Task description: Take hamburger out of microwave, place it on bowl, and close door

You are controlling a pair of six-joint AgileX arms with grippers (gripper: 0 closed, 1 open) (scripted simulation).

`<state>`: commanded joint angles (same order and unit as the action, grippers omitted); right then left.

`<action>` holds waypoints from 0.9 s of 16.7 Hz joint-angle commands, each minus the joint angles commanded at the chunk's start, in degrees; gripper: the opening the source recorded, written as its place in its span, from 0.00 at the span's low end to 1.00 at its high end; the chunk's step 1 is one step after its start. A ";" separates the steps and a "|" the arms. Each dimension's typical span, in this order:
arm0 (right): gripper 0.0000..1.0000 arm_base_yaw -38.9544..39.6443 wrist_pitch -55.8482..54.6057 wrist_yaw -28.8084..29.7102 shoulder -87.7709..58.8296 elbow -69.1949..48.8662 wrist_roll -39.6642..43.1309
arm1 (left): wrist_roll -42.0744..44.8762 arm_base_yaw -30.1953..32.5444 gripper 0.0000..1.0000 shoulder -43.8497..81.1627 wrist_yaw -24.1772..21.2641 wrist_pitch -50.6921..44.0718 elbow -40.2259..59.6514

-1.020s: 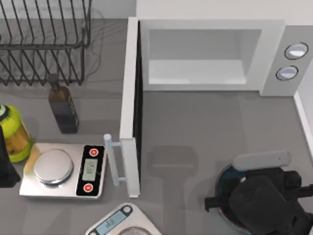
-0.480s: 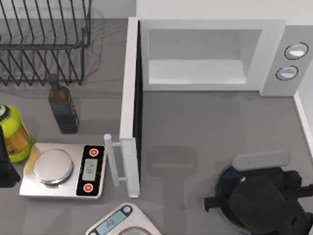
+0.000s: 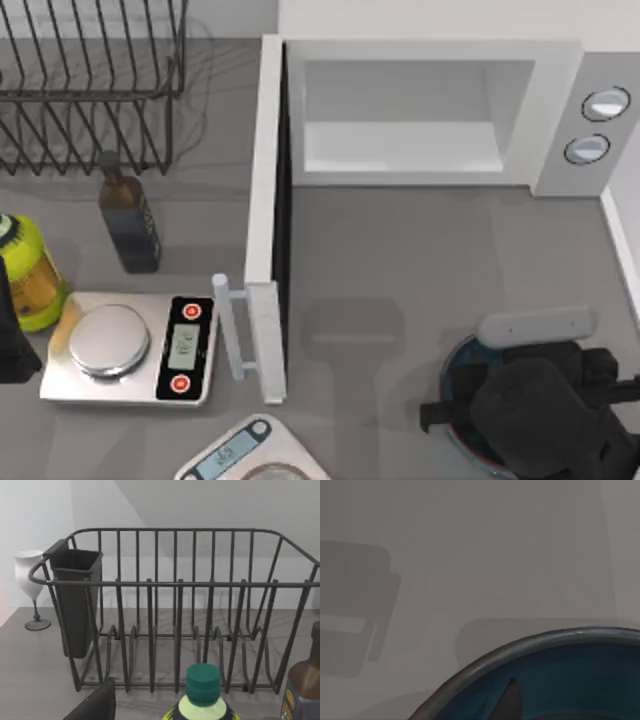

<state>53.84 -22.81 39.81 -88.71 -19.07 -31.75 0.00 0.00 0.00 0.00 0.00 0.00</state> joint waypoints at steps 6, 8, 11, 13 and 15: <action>1.00 -9.54 4.04 -7.06 16.36 3.38 5.63 | 0.00 0.00 1.00 0.00 0.00 0.00 0.00; 1.00 -14.94 6.33 -11.05 25.92 5.29 8.81 | 0.00 0.00 1.00 0.00 0.00 0.00 0.00; 1.00 -24.25 10.27 -17.93 42.19 8.59 14.30 | 0.00 0.00 1.00 0.00 0.00 0.00 0.00; 1.00 -30.73 13.02 -22.73 53.40 10.89 18.13 | 0.00 0.00 1.00 0.00 0.00 0.00 0.00; 1.00 -37.03 15.69 -27.39 64.04 13.12 21.84 | 0.00 0.00 1.00 0.00 0.00 0.00 0.00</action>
<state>16.80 -7.12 12.43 -24.67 -5.95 -9.91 0.00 0.00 0.00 0.00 0.00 0.00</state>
